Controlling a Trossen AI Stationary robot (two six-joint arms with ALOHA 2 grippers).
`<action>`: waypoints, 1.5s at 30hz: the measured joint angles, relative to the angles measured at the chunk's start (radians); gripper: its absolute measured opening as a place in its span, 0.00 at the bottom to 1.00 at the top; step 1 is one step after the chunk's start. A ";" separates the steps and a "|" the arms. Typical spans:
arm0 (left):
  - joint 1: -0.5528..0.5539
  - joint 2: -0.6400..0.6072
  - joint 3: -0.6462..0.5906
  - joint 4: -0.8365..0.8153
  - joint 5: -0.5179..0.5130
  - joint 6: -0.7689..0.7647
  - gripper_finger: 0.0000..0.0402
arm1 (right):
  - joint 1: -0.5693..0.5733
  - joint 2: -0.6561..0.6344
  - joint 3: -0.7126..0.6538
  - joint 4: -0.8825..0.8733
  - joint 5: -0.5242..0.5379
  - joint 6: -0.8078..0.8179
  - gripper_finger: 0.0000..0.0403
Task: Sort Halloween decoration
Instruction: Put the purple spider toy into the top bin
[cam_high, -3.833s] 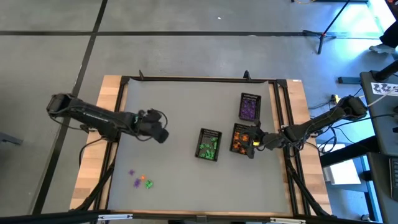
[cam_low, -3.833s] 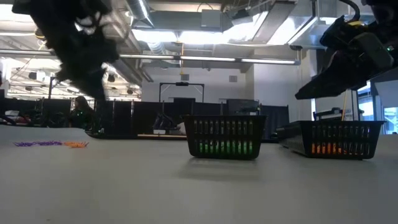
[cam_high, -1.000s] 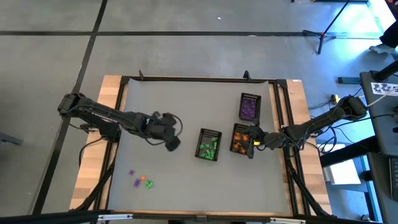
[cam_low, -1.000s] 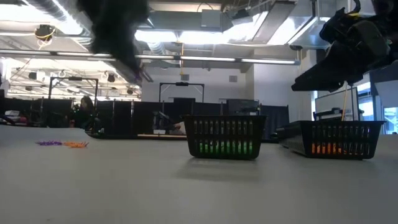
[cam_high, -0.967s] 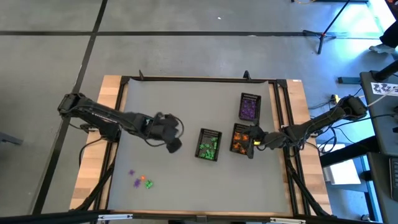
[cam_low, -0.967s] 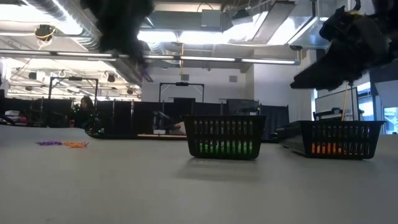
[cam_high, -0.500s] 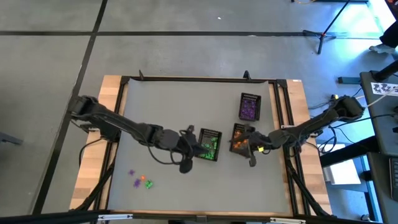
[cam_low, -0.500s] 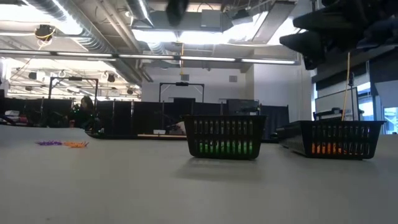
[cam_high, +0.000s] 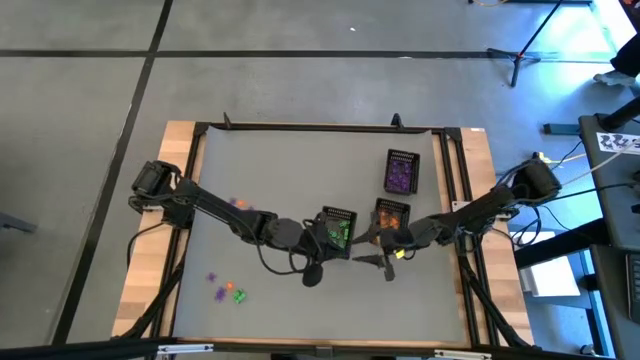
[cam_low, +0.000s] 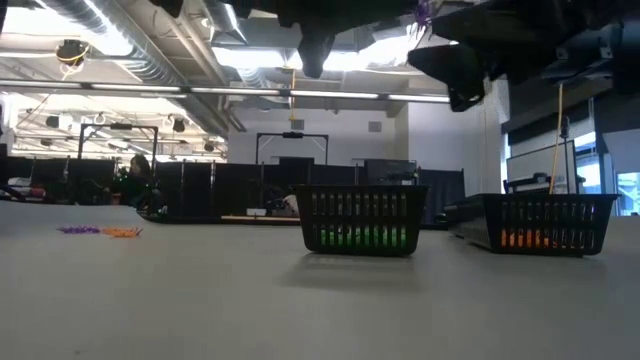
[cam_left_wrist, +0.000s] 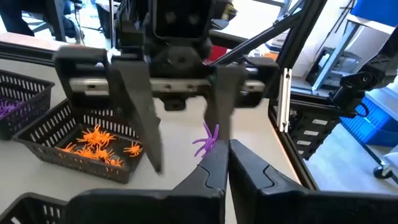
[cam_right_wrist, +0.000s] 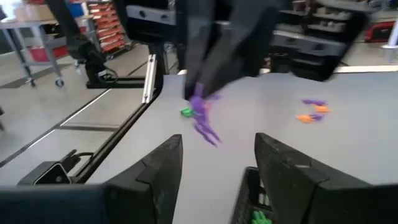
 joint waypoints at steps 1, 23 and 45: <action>0.000 0.000 0.000 0.000 0.000 0.000 0.00 | 0.000 0.020 0.016 -0.003 -0.010 0.000 0.49; 0.000 0.000 0.000 -0.080 0.000 -0.003 0.00 | 0.000 0.104 0.096 -0.038 -0.072 -0.077 0.28; 0.000 -0.003 0.000 -0.104 -0.041 0.042 0.22 | 0.000 0.031 0.095 -0.250 0.183 -0.075 0.03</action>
